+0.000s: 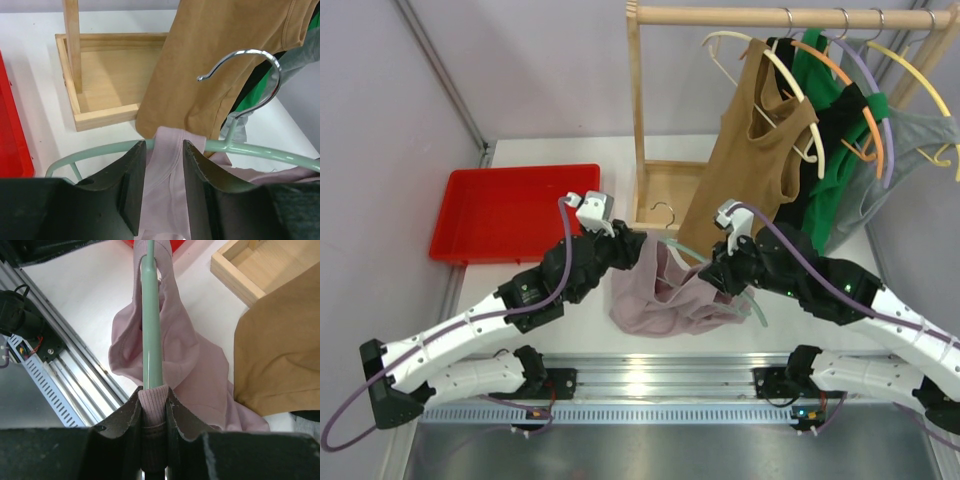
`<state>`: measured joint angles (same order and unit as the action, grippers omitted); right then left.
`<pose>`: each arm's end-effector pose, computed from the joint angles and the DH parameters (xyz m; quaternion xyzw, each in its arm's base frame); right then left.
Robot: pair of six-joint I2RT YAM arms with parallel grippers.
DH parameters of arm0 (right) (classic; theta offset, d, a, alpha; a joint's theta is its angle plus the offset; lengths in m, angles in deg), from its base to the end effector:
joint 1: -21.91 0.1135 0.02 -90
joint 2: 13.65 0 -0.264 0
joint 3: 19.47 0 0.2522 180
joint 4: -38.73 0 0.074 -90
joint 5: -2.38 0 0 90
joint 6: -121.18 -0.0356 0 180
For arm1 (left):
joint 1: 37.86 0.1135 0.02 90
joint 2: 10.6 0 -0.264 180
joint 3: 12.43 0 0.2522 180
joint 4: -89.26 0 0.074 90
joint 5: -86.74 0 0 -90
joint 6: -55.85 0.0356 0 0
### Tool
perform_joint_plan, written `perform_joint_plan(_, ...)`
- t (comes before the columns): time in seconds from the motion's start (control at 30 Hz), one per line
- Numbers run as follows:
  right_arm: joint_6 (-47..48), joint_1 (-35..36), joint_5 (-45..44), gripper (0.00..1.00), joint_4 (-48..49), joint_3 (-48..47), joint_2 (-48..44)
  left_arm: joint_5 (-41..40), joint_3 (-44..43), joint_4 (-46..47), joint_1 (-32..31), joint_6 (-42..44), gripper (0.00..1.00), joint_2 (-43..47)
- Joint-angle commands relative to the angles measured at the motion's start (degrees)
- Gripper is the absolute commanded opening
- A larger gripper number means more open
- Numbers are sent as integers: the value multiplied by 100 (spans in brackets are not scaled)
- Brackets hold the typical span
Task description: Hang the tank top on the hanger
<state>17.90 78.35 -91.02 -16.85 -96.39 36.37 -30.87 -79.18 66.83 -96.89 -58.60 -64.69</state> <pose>0.0965 0.1416 0.3773 -0.3022 0.8051 0.2704 0.4328 0.1249 -0.1761 0.3647 0.0739 0.7548 -0.2804 0.5884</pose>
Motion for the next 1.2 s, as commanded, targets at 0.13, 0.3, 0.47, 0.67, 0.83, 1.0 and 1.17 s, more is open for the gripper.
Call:
perform_joint_plan(0.13, -34, -28, 6, 0, 201, -443, -212, 519, 509, 453, -4, 89, 46, 451)
perform_joint_plan(0.3, -34, -28, 102, 0, 201, -461, -230, 1048, 588, 620, 22, 160, 47, 320)
perform_joint_plan(0.47, -52, -37, 138, 0, 201, -470, -273, 1153, 667, 779, 84, 265, 48, 267)
perform_joint_plan(0.67, -35, -28, 164, 0, 166, -531, -326, 1109, 667, 805, 154, 423, 48, 100)
perform_joint_plan(0.83, -35, -37, 199, 0, 148, -557, -344, 1188, 650, 823, 198, 493, 37, -32)
perform_joint_plan(1.0, -43, -28, 164, 0, 148, -540, -361, 1232, 623, 1042, 198, 546, 3, -6)
perform_joint_plan(1.17, -43, -28, 138, 0, 139, -531, -388, 1145, 448, 902, 198, 555, 0, 126)
